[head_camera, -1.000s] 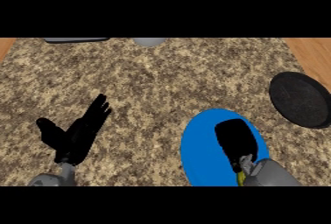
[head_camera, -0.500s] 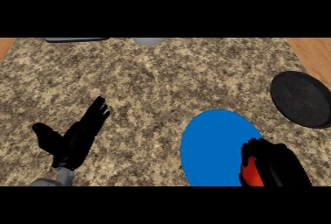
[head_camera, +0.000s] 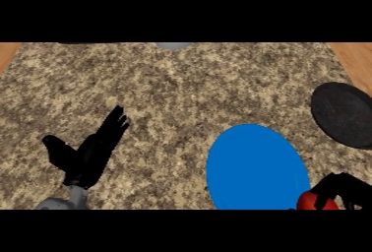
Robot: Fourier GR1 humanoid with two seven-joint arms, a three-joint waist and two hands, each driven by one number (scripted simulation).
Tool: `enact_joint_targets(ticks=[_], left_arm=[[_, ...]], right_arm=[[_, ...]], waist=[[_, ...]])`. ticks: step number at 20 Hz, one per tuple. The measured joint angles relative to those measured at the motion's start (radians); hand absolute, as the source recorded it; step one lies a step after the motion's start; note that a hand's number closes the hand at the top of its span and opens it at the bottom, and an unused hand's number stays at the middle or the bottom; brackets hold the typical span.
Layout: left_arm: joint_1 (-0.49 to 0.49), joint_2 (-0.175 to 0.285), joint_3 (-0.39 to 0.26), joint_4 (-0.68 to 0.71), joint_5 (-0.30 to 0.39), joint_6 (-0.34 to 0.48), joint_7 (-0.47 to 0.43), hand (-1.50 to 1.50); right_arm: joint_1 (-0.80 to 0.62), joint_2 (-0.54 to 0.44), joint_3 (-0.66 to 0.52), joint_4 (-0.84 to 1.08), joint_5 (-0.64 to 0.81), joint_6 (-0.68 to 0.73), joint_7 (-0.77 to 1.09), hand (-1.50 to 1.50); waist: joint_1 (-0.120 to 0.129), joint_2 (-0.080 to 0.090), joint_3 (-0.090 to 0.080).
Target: Pick the tomato from the plate and place it in the pan
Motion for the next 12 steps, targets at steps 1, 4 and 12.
enact_joint_targets(ticks=[1, 4, 12], left_arm=[[-0.003, -0.006, -0.001, 0.01, -0.002, -0.004, -0.005, 0.0], [-0.017, -0.014, -0.002, 0.023, -0.009, -0.013, -0.006, 0.0], [-0.055, -0.027, 0.011, 0.038, -0.024, -0.031, 0.022, 0.0]], right_arm=[[0.015, 0.001, -0.031, 0.009, -0.052, -0.013, -0.032, 1.5], [0.031, -0.003, -0.139, 0.068, -0.21, -0.024, -0.129, 1.5], [-0.157, -0.014, -0.331, 0.477, -0.293, -0.036, -0.364, 1.5]], waist=[[0.004, 0.001, 0.0], [0.015, 0.004, 0.0], [0.041, 0.008, -0.001]])
